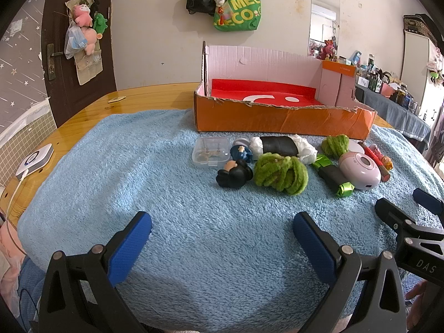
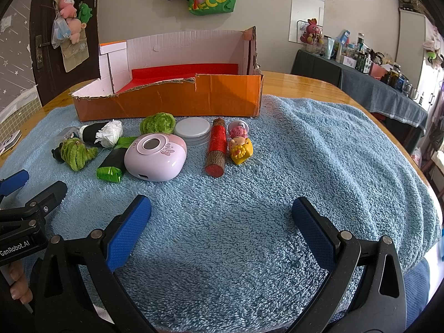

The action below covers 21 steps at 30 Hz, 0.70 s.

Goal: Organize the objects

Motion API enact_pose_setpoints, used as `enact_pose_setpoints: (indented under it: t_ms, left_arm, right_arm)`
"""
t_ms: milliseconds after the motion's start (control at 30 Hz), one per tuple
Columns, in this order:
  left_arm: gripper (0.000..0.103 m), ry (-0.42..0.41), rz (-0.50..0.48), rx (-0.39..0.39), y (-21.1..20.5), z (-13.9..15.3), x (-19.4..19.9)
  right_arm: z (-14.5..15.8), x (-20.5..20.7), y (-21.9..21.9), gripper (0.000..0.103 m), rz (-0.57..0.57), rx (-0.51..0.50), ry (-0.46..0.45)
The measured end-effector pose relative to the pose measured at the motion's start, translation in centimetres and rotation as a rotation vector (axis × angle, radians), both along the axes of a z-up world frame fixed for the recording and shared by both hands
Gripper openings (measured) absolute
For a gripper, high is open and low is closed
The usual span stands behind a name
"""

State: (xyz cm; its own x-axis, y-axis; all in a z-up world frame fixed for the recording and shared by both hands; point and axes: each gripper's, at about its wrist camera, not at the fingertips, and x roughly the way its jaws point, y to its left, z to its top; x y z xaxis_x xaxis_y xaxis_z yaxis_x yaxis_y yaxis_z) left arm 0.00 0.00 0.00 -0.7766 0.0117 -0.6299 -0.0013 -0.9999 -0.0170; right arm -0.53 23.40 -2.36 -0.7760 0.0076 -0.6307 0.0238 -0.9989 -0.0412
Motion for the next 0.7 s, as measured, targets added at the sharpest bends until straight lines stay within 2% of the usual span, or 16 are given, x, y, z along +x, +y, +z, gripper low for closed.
enact_pose_setpoints:
  t_ms: [700]
  left_arm:
    - [0.103,-0.023,-0.03,0.004,-0.15,0.5,-0.46]
  right_arm:
    - [0.22,0.04,0.11,0.103,0.004,-0.004,-0.017]
